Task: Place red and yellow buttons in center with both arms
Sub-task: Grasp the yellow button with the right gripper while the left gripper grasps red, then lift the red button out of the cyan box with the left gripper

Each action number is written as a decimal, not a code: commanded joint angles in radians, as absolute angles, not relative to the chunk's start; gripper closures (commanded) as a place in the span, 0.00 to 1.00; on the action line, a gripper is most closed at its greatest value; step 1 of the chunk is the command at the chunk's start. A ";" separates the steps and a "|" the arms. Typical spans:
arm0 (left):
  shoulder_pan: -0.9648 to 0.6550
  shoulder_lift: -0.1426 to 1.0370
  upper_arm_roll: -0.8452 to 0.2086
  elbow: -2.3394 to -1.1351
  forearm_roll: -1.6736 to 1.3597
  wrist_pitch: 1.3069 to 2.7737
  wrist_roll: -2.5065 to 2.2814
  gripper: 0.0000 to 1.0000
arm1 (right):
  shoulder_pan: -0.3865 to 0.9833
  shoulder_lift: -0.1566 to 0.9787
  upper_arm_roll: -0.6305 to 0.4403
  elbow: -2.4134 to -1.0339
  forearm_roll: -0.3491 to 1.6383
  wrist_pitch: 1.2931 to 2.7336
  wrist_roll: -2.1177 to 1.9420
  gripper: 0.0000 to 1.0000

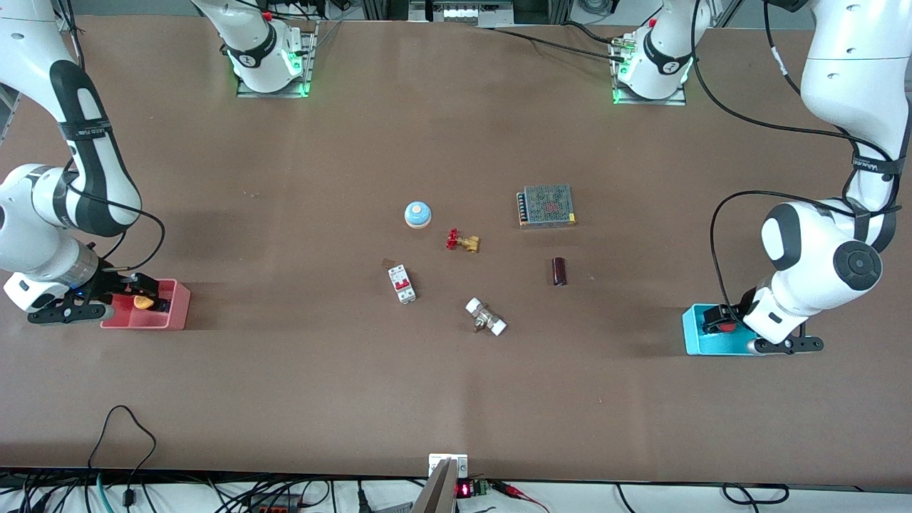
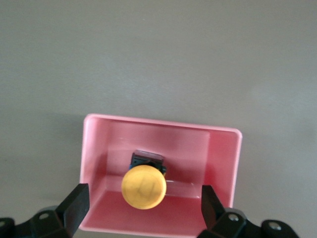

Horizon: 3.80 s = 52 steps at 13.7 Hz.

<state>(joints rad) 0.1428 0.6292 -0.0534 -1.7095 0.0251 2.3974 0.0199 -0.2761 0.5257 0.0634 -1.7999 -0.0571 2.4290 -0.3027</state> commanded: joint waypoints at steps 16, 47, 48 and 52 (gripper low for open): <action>0.147 0.695 -0.054 -1.660 0.028 2.404 0.031 0.53 | -0.285 0.572 0.069 -1.802 -0.067 2.487 -0.351 0.00; -0.052 0.262 -0.143 -2.193 -0.130 2.349 -0.126 0.71 | -0.295 0.589 0.069 -1.802 -0.069 2.497 -0.414 0.65; -0.063 0.264 -0.143 -2.227 -0.130 2.396 -0.133 0.71 | -0.293 0.589 0.069 -1.802 -0.069 2.497 -0.414 0.65; -0.080 0.279 -0.143 -2.264 -0.130 2.460 -0.144 0.71 | -0.288 0.555 0.069 -1.775 -0.064 2.423 -0.416 0.65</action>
